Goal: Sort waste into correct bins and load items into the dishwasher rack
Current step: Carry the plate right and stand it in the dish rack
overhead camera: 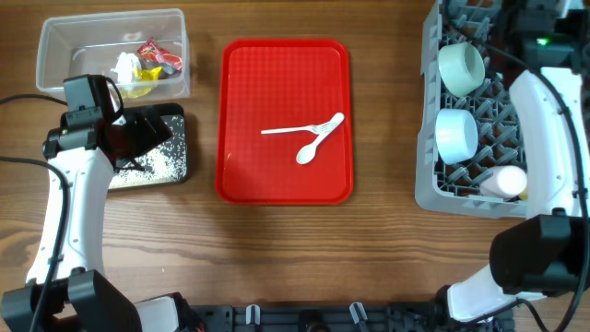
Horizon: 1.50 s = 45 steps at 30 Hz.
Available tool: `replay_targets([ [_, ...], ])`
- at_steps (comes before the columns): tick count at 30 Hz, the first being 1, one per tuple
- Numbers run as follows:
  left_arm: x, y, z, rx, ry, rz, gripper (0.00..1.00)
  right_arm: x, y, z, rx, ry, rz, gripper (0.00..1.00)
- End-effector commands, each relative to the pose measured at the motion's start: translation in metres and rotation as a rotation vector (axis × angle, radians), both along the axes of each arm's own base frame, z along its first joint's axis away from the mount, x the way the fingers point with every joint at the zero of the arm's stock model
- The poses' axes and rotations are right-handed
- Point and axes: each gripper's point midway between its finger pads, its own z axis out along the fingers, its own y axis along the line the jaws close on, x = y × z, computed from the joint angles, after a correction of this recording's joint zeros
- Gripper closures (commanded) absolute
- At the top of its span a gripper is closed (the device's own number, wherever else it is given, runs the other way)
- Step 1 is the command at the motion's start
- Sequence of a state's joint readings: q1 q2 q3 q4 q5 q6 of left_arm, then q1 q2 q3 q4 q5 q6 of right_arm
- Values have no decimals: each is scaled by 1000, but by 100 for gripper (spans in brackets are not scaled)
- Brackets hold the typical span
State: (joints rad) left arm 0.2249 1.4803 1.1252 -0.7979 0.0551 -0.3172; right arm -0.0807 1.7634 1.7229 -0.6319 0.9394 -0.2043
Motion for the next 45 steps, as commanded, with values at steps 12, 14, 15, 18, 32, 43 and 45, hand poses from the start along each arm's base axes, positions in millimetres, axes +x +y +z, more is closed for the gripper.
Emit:
replay_targets([
  [12, 0, -2, -2, -20, 7, 3, 0, 3, -43, -35, 94, 25, 40, 96],
  [14, 0, -2, -2, -21, 7, 3, 0, 10, -40, -36, 109, 2, 70, 96],
  [15, 0, -2, -2, -21, 7, 3, 0, 14, -38, -36, 114, -6, 90, 96],
  [18, -1, -3, -3, -21, 11, 3, 0, 24, -36, -37, 84, 5, 145, 96],
  [32, -2, -3, -3, -22, 14, 3, 0, 52, -44, -97, 37, 178, 193, 96],
  [43, -1, -2, -3, -21, 10, 3, 0, 57, -42, -137, 101, 191, 159, 45],
  [45, -1, -2, -3, -20, 10, 3, 0, 57, -41, -136, 116, 160, 143, 20],
])
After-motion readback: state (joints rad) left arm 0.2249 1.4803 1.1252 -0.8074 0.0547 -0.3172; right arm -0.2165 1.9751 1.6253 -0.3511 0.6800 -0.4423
